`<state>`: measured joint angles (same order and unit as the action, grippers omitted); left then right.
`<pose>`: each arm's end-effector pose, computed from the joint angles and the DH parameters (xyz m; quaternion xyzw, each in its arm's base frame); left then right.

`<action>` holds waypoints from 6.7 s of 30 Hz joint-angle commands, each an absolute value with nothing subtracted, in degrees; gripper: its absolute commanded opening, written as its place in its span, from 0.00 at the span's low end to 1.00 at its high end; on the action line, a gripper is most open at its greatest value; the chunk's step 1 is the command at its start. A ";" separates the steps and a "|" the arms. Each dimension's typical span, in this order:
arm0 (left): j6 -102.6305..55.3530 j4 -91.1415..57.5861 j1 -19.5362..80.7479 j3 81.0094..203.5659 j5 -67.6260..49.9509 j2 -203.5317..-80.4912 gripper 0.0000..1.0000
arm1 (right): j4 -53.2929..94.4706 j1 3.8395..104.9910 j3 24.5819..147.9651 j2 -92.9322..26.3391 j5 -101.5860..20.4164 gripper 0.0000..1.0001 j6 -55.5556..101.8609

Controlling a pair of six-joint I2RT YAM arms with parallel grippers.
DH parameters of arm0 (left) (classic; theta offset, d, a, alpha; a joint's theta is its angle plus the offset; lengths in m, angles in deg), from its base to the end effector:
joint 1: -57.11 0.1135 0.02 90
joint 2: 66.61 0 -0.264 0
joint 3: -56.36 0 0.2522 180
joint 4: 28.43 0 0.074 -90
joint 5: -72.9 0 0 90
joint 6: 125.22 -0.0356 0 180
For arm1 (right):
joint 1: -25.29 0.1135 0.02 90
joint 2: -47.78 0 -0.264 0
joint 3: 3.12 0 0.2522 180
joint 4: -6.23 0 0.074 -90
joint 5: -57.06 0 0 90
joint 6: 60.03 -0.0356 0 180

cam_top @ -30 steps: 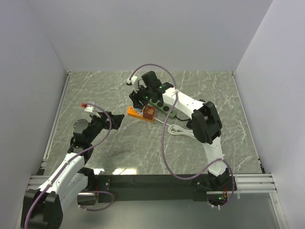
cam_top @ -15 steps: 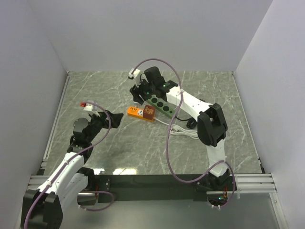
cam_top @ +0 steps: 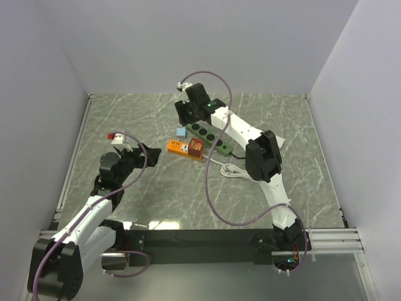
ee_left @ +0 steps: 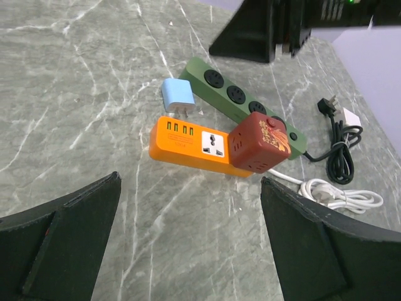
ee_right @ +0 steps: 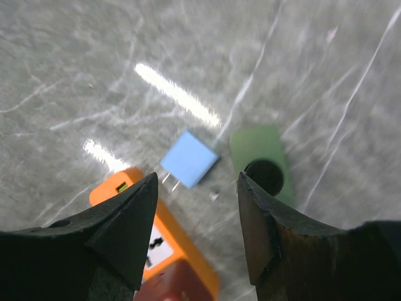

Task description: Insert the plug

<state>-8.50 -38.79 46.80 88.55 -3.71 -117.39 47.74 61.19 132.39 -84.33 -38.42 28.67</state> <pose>0.1949 -0.0438 0.2221 -0.0316 0.7541 -0.2900 0.5884 0.4313 0.3164 0.2568 -0.2871 0.8513 0.1801 0.4005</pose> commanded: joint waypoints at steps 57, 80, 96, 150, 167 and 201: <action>-10.96 -47.37 37.60 90.15 -16.48 -117.84 0.96 | 18.52 66.33 104.09 -61.12 -45.23 0.00 -2.19; -6.39 -57.83 34.78 88.93 -23.43 -117.93 0.76 | 12.09 73.80 94.49 -56.10 -53.06 0.00 -5.36; -11.40 -58.00 34.87 87.70 -17.63 -114.60 0.01 | 11.03 73.63 92.99 -55.05 -61.49 0.01 -0.36; -19.66 -58.09 35.66 89.37 22.80 -117.84 0.01 | 68.09 63.79 115.85 -60.15 -99.30 0.27 68.21; -18.17 -48.86 35.75 90.60 0.05 -117.32 0.81 | 63.84 60.53 129.17 -68.83 -69.08 0.00 55.28; -12.63 -48.77 40.49 86.82 -6.03 -111.87 0.87 | 75.01 66.24 141.77 -90.64 -52.72 0.00 57.83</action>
